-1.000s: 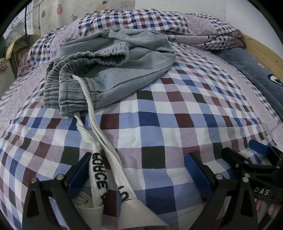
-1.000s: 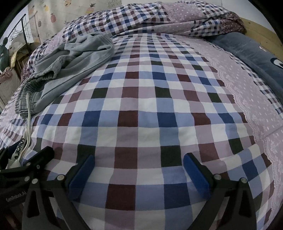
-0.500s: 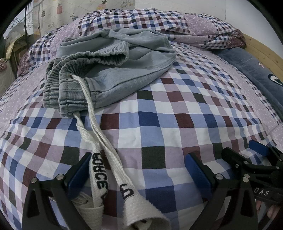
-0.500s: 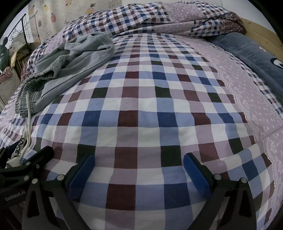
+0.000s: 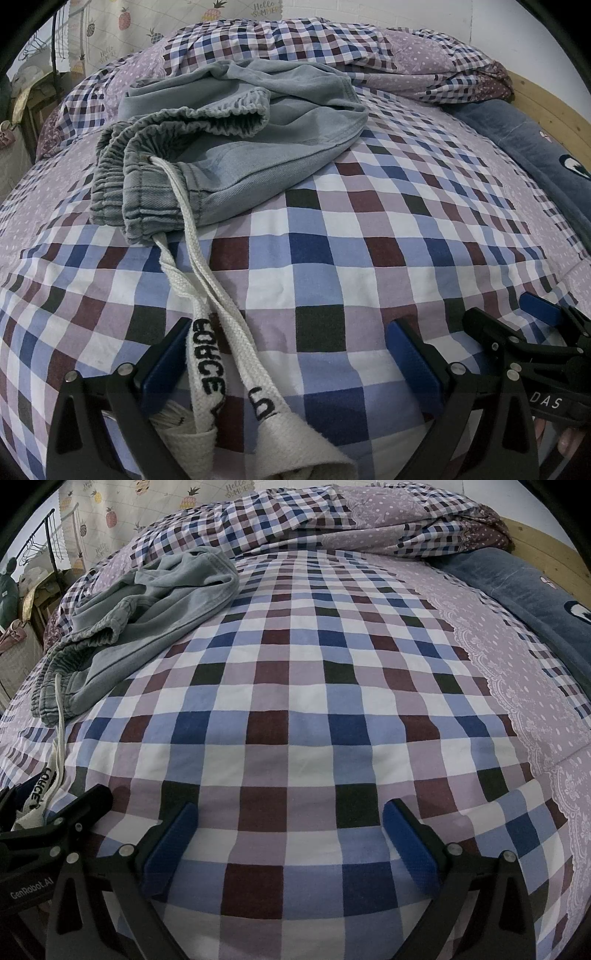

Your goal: Fold clothes

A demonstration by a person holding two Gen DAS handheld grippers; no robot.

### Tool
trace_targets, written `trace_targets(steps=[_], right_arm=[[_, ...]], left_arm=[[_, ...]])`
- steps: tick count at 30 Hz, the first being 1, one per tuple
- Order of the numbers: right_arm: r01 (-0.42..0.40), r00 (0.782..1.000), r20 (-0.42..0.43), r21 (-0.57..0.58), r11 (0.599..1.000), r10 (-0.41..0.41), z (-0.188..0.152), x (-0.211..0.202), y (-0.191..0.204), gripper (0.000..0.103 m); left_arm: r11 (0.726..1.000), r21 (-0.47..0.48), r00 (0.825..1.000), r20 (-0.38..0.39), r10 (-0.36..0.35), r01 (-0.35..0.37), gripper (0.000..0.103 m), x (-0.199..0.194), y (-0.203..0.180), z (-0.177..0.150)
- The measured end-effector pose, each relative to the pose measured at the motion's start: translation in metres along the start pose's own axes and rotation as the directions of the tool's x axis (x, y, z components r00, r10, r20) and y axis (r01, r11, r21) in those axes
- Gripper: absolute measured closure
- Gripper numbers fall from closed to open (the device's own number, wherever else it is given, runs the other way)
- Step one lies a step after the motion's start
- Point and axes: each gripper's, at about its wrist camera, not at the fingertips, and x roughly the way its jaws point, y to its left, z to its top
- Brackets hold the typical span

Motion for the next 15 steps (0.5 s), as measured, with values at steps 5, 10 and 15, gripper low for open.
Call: trace_targets(steps=[5, 10, 15], right_arm=[[0.0, 1.0, 0.001, -0.002, 1.0, 0.0, 0.0004, 0.0003, -0.0004, 0.0], [-0.001, 1.0, 0.001, -0.003, 1.0, 0.001, 0.0006, 0.0006, -0.001, 0.0], [-0.001, 1.0, 0.002, -0.003, 1.0, 0.001, 0.0002, 0.0004, -0.0018, 0.0]], left_arm=[[1.0, -0.001, 1.0, 0.002, 0.0, 0.0, 0.0, -0.0005, 0.0, -0.0001], [1.0, -0.001, 1.0, 0.002, 0.0, 0.0, 0.0, -0.0005, 0.0005, -0.0001], [1.0, -0.002, 1.0, 0.003, 0.0, 0.0, 0.0, -0.0005, 0.0002, -0.0005]])
